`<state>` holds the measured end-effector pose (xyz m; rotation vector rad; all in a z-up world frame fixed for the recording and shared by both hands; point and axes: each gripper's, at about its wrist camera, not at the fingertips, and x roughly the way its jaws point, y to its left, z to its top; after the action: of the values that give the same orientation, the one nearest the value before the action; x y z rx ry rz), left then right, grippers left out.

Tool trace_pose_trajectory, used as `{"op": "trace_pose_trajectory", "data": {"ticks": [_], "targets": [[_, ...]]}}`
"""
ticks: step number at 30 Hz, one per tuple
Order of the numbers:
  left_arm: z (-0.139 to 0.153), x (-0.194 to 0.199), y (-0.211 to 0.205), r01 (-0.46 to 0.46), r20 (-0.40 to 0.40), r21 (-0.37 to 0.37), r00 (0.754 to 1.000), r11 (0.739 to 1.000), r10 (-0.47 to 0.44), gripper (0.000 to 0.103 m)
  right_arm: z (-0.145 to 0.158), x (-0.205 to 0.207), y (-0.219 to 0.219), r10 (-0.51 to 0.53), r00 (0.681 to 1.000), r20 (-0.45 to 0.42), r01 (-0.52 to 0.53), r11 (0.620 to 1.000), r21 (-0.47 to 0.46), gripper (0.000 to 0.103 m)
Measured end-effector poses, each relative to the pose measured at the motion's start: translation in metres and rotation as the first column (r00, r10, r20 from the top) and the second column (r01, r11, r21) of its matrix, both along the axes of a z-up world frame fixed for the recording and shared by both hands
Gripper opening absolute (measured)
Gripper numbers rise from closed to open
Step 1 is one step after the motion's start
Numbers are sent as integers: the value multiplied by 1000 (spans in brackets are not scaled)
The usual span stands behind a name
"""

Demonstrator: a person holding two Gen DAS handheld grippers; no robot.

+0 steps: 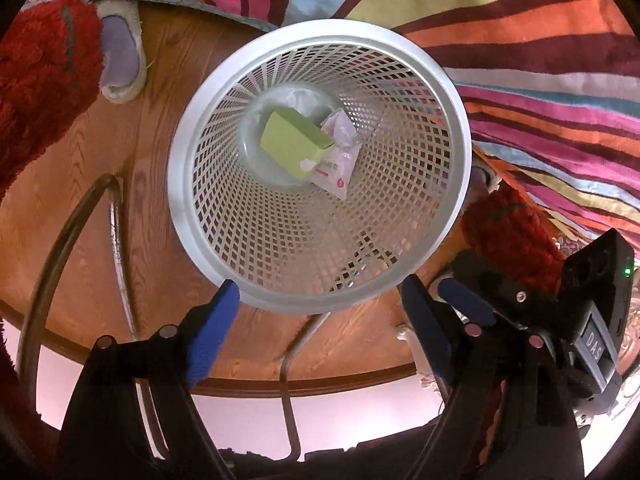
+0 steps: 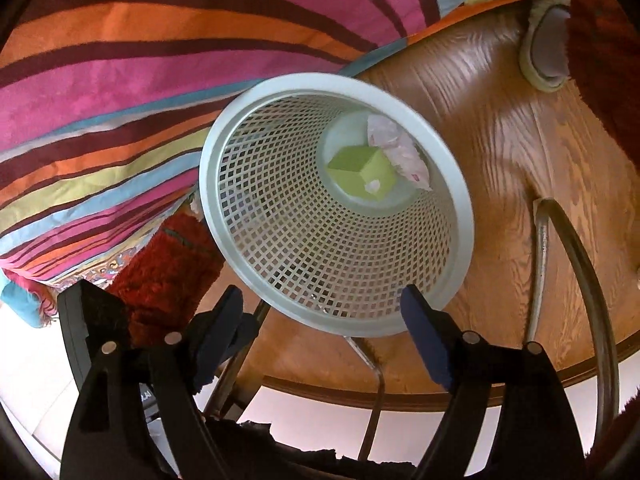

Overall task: Collect trash
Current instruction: 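Open both tools to drop the box and packet into the wastebasket, then move both tools back toward the boxes on the bed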

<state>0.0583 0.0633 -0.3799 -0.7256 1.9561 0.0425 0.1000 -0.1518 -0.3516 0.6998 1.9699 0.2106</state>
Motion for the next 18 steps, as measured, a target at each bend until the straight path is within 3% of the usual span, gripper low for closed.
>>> {"op": "trace_pose_trajectory", "data": {"ticks": [5, 11, 14, 18], "targets": [[15, -1, -7, 56, 57, -4, 997, 998, -56, 81, 20, -1, -11, -45, 997, 56, 46, 999, -6, 82], [61, 3, -9, 92, 217, 96, 970, 991, -111, 81, 62, -2, -9, 0, 980, 197, 5, 1000, -23, 82], [92, 6, -10, 84, 330, 145, 935, 986, -129, 81, 89, -2, -8, 40, 956, 290, -25, 998, -53, 82], [136, 6, -11, 83, 459, 258, 866, 963, -198, 81, 125, -6, -6, 78, 909, 410, -47, 995, -86, 82]]}}
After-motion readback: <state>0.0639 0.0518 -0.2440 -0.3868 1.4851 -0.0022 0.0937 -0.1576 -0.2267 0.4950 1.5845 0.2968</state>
